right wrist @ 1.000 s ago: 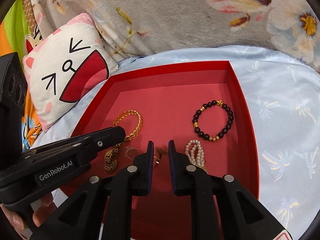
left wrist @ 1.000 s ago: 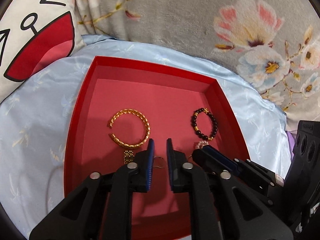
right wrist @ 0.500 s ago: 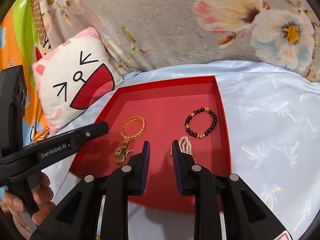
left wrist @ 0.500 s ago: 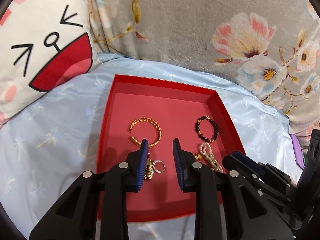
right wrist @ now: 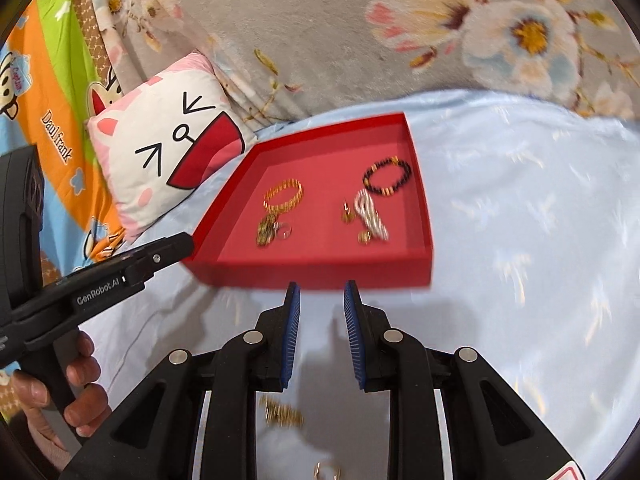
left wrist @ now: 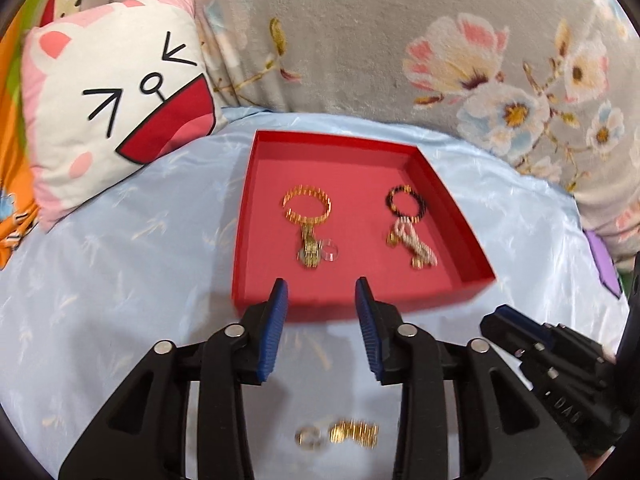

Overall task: Organize jewelry
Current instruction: 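Move both tools back over the remaining earrings on the sheet, then grasp a gold hoop earring with the left tool while the right tool grasps another hoop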

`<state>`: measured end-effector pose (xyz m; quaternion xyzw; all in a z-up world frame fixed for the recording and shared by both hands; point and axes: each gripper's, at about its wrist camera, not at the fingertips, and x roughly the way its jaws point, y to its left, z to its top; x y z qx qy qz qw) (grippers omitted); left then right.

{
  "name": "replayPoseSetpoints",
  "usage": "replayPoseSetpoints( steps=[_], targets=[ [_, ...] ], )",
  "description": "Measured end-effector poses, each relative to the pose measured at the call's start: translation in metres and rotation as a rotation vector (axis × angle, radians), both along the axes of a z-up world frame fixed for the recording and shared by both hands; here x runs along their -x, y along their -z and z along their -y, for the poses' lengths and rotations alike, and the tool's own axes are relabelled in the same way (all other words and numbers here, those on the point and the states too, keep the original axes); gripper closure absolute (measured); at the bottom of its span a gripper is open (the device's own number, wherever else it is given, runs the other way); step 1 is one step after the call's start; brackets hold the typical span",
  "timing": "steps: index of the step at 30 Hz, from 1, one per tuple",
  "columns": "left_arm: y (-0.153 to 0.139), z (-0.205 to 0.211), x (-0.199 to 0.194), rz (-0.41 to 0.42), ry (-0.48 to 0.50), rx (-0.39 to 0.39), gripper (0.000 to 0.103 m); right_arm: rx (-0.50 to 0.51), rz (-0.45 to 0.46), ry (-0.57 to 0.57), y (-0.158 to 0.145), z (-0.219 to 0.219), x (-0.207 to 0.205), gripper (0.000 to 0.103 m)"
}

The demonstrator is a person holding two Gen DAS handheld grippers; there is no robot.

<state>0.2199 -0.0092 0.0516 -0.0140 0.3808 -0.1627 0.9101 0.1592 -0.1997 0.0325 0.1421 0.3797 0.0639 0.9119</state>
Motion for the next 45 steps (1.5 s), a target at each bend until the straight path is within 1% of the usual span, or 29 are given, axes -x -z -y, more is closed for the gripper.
replayPoseSetpoints(
  steps=[3, 7, 9, 14, 16, 19, 22, 23, 25, 31, 45],
  targets=[
    [0.006, -0.005, 0.022, -0.005, -0.005, -0.012, 0.068, -0.003, -0.017, 0.018, 0.005, 0.002, 0.023, 0.081],
    [0.02, -0.017, 0.05, -0.028, -0.041, -0.002, 0.067, -0.004, -0.039, 0.038, 0.013, 0.004, 0.052, 0.08],
    [0.028, -0.021, 0.061, -0.026, -0.066, -0.015, 0.067, 0.013, -0.051, 0.036, 0.018, 0.001, 0.063, 0.08],
    [0.053, -0.031, 0.082, -0.06, -0.095, -0.046, 0.067, 0.062, -0.091, 0.012, 0.038, -0.012, 0.084, 0.08],
    [0.062, -0.035, 0.088, -0.086, -0.094, -0.029, 0.067, 0.064, -0.107, 0.007, 0.045, -0.016, 0.089, 0.08],
    [0.066, -0.039, 0.095, -0.083, -0.1, -0.02, 0.066, 0.079, -0.109, 0.007, 0.049, -0.02, 0.093, 0.08],
    [0.067, -0.039, 0.098, -0.068, -0.104, -0.023, 0.059, 0.098, -0.105, 0.005, 0.049, -0.024, 0.092, 0.08],
    [0.068, -0.038, 0.1, -0.062, -0.105, -0.026, 0.059, 0.103, -0.109, 0.004, 0.05, -0.025, 0.092, 0.08],
    [0.068, -0.037, 0.1, -0.057, -0.103, -0.035, 0.059, 0.12, -0.108, 0.003, 0.051, -0.027, 0.091, 0.08],
    [0.068, -0.034, 0.101, -0.043, -0.101, -0.05, 0.058, 0.129, -0.115, 0.004, 0.051, -0.032, 0.086, 0.08],
    [0.071, -0.035, 0.098, -0.06, -0.088, -0.037, 0.058, 0.125, -0.116, 0.007, 0.052, -0.033, 0.086, 0.08]
  ],
)
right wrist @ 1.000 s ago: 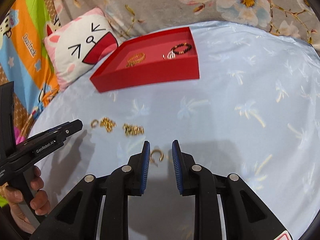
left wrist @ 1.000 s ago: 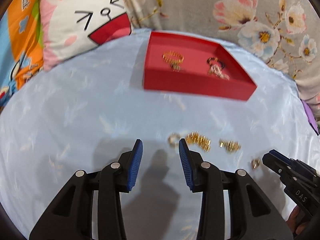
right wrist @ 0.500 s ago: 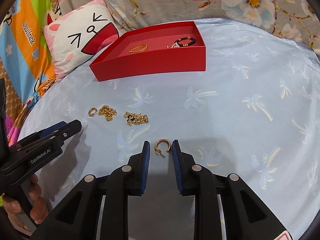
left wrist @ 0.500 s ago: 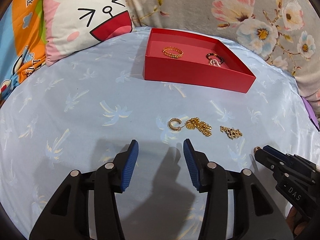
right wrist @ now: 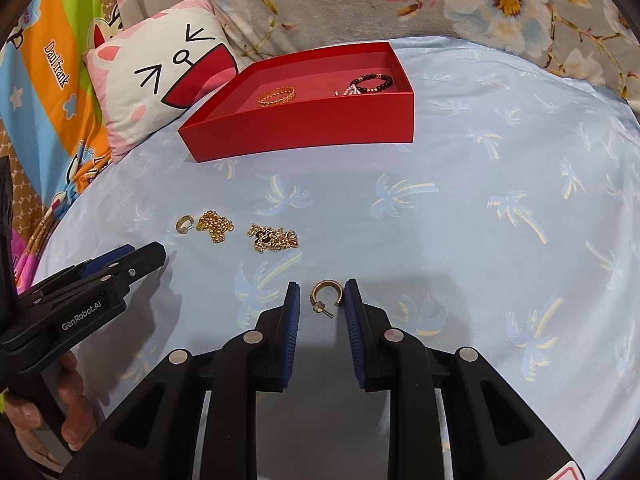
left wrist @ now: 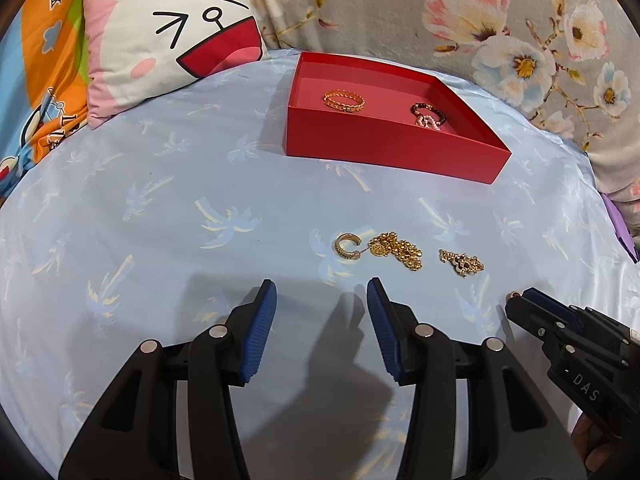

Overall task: Organize jewelry
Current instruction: 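Grasp a gold hoop earring with the left tool while the right tool grasps another hoop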

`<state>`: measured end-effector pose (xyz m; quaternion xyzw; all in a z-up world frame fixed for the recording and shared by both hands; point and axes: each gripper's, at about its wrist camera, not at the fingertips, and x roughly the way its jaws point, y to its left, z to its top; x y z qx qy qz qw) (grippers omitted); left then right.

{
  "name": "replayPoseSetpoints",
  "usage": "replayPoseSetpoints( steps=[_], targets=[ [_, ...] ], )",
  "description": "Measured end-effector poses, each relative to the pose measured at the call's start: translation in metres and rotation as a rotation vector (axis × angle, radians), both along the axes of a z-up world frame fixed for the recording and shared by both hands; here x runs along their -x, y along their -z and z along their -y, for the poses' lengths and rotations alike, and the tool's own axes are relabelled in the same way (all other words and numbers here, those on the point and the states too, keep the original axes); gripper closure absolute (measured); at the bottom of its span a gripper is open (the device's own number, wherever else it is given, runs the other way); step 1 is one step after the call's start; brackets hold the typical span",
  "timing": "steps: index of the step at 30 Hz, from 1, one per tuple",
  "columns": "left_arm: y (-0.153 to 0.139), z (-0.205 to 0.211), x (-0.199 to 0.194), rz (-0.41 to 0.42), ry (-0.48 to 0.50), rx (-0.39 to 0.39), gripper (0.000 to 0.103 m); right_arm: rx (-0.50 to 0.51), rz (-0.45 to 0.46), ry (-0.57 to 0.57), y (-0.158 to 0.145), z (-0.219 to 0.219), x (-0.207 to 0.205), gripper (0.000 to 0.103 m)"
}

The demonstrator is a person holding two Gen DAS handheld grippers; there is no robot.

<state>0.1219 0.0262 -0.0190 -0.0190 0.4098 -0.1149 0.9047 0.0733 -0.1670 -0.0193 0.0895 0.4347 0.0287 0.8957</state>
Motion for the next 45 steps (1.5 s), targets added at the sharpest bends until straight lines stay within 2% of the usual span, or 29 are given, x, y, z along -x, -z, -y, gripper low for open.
replayPoseSetpoints(
  steps=[4, 12, 21, 25, 27, 28, 31, 45],
  targets=[
    [0.0, 0.002, -0.001, -0.004, 0.004, -0.005, 0.058, -0.015, -0.002, 0.016, 0.001, 0.004, 0.0, 0.087],
    [0.0, 0.006, -0.017, -0.014, 0.025, 0.001, 0.058, -0.029, -0.002, 0.016, 0.0, 0.006, 0.0, 0.087],
    [0.002, 0.017, -0.032, -0.017, 0.073, -0.042, 0.059, -0.034, -0.002, 0.017, 0.0, 0.006, 0.0, 0.087],
    [0.002, 0.022, -0.035, -0.008, 0.08, -0.065, 0.071, -0.034, -0.002, 0.017, 0.0, 0.006, 0.0, 0.087],
    [0.003, 0.023, -0.035, -0.006, 0.084, -0.067, 0.073, -0.034, -0.002, 0.017, 0.0, 0.006, 0.0, 0.087],
    [0.003, 0.023, -0.034, -0.005, 0.085, -0.067, 0.079, -0.034, -0.002, 0.017, 0.001, 0.006, 0.0, 0.087],
    [0.003, 0.022, -0.033, -0.005, 0.083, -0.065, 0.087, -0.035, -0.002, 0.017, 0.0, 0.006, 0.0, 0.087],
    [0.0, 0.016, -0.029, 0.003, 0.056, -0.036, 0.088, -0.044, 0.004, 0.02, -0.001, 0.008, 0.0, 0.087]
  ],
)
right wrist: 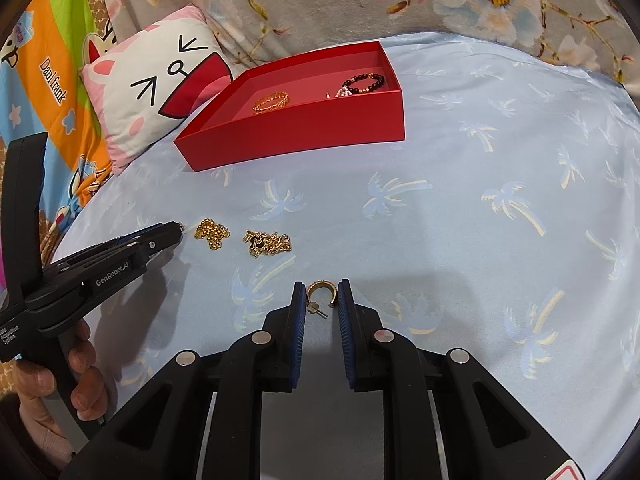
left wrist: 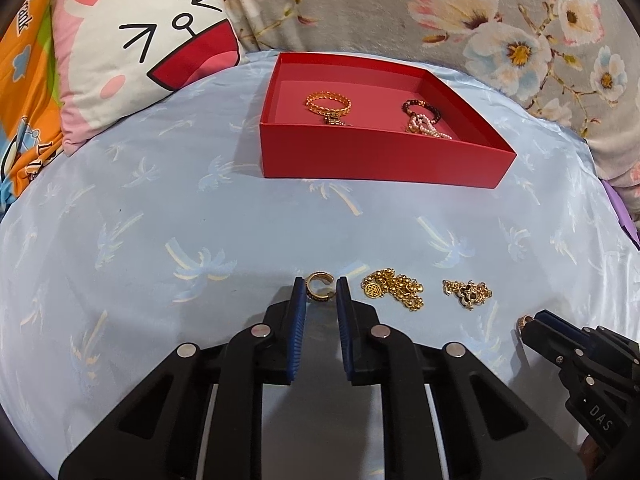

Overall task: Organize jewelry
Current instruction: 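Grasp a gold hoop earring with the left tool while the right tool grasps another hoop, then carry both hoop earrings into the red tray and open both tools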

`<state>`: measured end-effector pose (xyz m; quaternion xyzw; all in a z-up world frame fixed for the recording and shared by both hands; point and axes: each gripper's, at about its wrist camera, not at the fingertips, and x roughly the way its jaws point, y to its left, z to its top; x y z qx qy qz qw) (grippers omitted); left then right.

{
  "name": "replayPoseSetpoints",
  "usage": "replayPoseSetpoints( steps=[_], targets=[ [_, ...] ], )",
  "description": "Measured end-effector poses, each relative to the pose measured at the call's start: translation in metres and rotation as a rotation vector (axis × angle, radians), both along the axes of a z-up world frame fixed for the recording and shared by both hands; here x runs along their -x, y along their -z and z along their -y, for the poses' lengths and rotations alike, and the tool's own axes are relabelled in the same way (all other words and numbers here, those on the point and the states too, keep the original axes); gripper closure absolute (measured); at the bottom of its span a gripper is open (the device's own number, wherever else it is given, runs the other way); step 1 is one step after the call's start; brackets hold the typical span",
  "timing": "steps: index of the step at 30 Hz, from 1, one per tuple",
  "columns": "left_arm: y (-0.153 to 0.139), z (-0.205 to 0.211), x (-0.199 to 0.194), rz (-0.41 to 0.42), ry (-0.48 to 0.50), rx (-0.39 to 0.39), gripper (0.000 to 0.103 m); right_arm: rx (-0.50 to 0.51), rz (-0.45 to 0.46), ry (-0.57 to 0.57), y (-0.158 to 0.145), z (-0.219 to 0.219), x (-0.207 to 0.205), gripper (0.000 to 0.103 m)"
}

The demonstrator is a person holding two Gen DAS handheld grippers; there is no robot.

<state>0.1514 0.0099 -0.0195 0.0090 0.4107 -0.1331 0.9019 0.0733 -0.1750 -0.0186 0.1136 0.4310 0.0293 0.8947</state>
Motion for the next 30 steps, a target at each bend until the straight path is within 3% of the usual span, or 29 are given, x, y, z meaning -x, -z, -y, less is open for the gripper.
replayPoseSetpoints(
  steps=[21, 30],
  targets=[
    [-0.001, -0.03, 0.033, -0.032, -0.034, 0.056, 0.088, -0.045, 0.026, 0.007, -0.006, 0.006, 0.013, 0.087],
    [-0.044, -0.025, 0.005, 0.031, -0.027, 0.1, 0.088, -0.047, 0.096, 0.001, -0.041, 0.019, -0.025, 0.087]
  ],
)
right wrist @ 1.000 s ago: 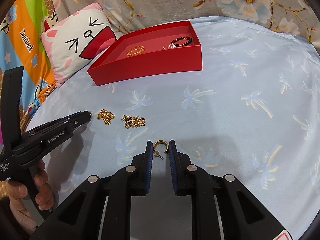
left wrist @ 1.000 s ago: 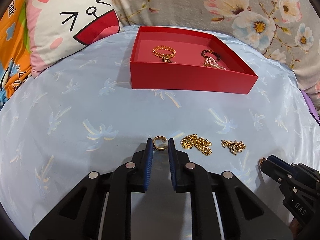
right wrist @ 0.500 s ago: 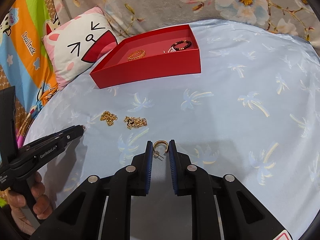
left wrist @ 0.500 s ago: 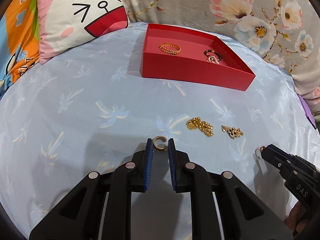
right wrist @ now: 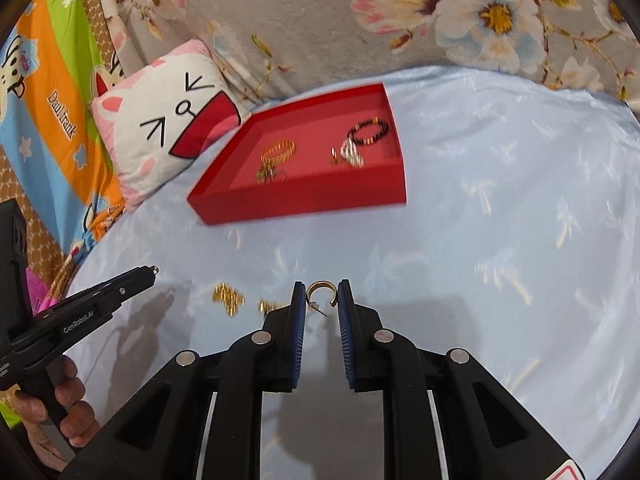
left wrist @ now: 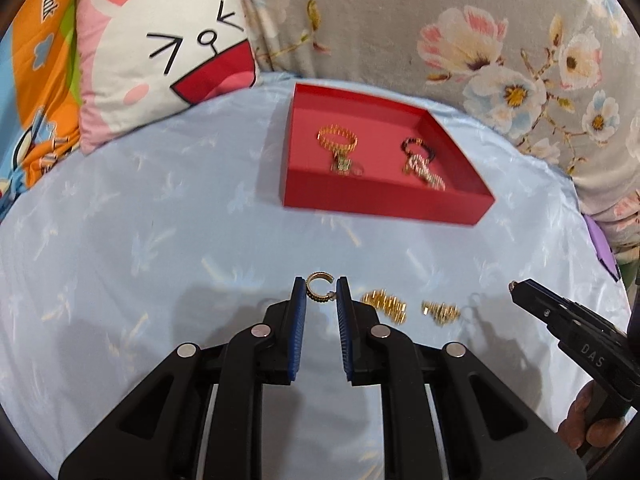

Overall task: Organize jewelry
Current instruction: 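Carry both hoop earrings into the red tray and open both tools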

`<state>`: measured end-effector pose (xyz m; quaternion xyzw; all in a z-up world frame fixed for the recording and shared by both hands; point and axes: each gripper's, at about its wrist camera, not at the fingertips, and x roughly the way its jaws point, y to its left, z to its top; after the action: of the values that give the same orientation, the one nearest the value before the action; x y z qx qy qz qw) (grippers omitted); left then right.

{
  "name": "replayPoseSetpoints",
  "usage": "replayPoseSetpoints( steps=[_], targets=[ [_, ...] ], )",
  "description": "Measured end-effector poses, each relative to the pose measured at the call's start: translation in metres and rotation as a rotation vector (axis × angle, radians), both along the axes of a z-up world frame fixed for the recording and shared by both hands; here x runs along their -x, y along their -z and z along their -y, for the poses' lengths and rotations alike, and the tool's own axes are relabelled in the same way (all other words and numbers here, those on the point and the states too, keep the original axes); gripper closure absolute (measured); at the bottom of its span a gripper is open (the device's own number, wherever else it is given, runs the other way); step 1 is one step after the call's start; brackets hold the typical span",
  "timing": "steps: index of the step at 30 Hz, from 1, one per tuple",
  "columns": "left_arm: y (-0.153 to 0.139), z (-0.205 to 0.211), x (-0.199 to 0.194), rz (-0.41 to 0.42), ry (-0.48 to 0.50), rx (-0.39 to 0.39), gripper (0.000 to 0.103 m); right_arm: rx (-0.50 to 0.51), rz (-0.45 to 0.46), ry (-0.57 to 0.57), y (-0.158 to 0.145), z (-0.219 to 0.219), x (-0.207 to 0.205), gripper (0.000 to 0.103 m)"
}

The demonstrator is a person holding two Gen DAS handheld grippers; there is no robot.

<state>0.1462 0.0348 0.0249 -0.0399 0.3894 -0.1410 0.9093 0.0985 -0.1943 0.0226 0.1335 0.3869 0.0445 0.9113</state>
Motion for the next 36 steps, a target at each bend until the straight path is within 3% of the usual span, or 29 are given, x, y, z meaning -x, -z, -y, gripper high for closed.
replayPoseSetpoints(
  steps=[7, 13, 23, 36],
  targets=[
    [-0.036, 0.021, -0.046, 0.064, 0.029, 0.01, 0.088, -0.006, 0.051, -0.014, -0.031, 0.009, -0.058, 0.087],
    [-0.051, 0.041, -0.094, 0.094, 0.037, -0.01, 0.088, 0.028, 0.079, -0.038, -0.045, 0.003, -0.115, 0.087],
    [-0.033, 0.057, -0.162, 0.068, 0.033, -0.033, 0.088, 0.019, 0.046, -0.064, -0.024, -0.009, -0.189, 0.087],
    [-0.01, 0.06, -0.197, 0.04, 0.029, -0.034, 0.088, 0.019, 0.005, -0.059, 0.0, -0.016, -0.231, 0.087]
  ],
)
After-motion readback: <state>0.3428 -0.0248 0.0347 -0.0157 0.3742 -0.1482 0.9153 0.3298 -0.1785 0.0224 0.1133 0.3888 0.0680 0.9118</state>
